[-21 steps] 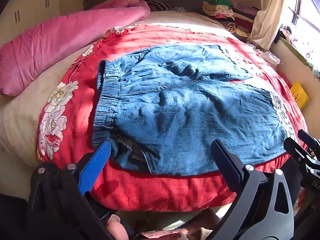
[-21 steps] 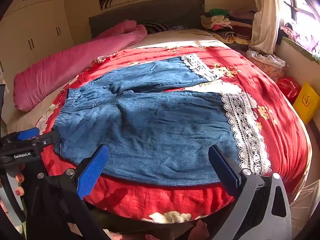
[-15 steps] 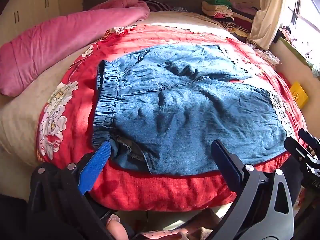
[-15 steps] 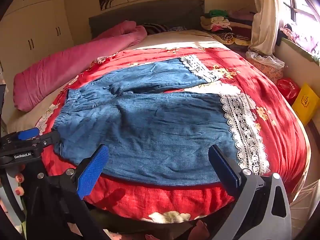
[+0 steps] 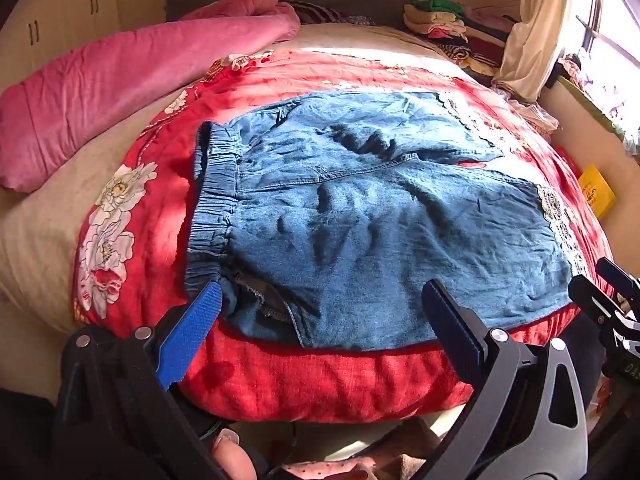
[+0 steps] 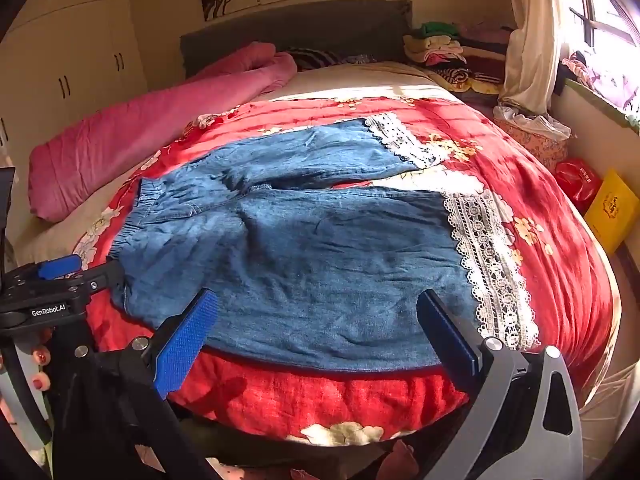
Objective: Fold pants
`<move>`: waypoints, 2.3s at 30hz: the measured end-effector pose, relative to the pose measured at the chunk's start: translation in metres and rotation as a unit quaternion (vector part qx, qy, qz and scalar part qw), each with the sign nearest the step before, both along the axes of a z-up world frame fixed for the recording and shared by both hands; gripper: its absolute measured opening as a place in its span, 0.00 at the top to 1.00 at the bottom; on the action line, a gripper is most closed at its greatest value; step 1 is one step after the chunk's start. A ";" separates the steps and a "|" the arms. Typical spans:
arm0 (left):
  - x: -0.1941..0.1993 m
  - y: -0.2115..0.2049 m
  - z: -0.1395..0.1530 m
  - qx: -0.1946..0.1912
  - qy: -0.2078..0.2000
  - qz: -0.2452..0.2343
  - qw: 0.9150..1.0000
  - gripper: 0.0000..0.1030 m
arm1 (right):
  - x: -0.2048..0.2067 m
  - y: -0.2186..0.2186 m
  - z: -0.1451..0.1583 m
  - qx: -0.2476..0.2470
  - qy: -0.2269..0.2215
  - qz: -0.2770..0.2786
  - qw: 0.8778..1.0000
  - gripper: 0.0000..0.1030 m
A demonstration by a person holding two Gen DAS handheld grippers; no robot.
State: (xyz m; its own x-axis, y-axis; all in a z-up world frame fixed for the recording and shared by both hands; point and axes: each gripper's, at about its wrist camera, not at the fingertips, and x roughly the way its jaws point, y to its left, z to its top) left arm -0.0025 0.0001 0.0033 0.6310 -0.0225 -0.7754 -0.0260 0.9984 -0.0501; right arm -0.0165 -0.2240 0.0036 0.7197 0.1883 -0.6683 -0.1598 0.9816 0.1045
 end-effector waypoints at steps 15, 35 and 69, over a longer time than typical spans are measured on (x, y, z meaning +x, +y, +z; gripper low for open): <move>-0.001 0.000 0.001 0.001 -0.001 -0.001 1.000 0.09 | 0.001 0.002 0.003 -0.001 -0.001 0.001 1.000 0.04; -0.002 0.002 0.003 0.000 -0.003 0.000 1.000 0.08 | 0.001 0.008 0.006 -0.006 -0.004 0.004 1.000 0.04; 0.157 0.125 -0.018 0.029 0.022 0.046 0.998 0.08 | 0.215 0.106 0.033 -0.013 0.057 0.186 0.981 0.04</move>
